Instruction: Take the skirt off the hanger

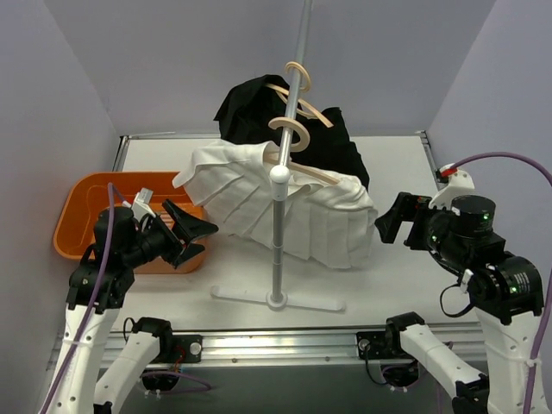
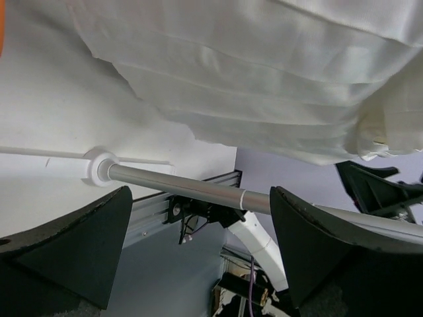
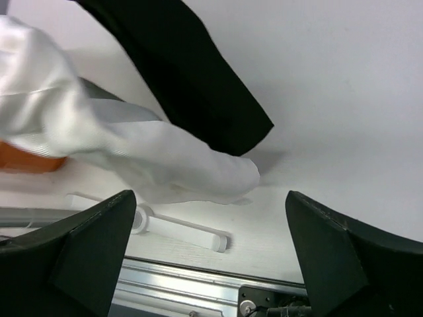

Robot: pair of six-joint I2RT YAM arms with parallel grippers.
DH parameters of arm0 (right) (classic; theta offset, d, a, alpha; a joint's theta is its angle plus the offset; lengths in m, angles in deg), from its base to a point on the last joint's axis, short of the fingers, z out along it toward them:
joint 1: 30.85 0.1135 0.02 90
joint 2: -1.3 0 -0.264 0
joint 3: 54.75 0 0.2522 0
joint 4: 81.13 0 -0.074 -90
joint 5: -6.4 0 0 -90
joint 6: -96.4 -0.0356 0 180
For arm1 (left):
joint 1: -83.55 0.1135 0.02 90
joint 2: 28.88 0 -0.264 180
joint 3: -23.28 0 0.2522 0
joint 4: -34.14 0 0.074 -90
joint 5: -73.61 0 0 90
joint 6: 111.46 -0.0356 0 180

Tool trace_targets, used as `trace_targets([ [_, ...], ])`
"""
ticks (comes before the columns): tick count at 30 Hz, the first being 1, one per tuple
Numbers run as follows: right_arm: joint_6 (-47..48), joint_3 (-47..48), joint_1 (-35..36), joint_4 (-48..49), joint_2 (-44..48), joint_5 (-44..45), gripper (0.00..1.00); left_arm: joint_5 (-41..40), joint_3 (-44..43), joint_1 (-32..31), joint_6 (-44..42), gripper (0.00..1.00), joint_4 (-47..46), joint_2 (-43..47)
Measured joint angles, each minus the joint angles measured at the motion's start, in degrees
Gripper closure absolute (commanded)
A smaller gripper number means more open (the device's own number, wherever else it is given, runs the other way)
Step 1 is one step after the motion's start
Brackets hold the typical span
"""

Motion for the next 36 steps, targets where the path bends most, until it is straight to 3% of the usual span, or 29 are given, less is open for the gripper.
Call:
trace_targets([
  [3, 2.40, 3.48, 0.00, 1.40, 0.24, -4.48, 0.18, 0.57, -2.08, 0.00, -1.66, 0.03, 1.20, -2.97],
  [8, 6.05, 5.42, 0.00, 4.92, -1.57, -14.67, 0.19, 1.53, -5.22, 0.09, -4.68, 0.00, 2.25, -4.87],
  [10, 7.37, 5.46, 0.07, 5.73, -3.17, -17.77, 0.19, 2.10, -5.25, 0.11, -5.03, 0.06, 2.47, -4.46],
  [22, 11.91, 5.53, 2.01, 12.46, -13.66, -22.77, 0.22, 5.25, -5.25, 0.33, -6.05, 0.07, 2.75, -3.43],
  [29, 13.62, 3.80, 4.39, 15.67, -13.86, -33.24, 0.24, 6.40, -5.46, 0.33, -6.95, 0.10, 2.80, -3.52],
  [36, 15.34, 1.29, 5.73, 17.59, -14.27, -40.22, 0.36, 7.72, -7.63, 0.33, -7.39, 0.12, 2.80, -4.94],
])
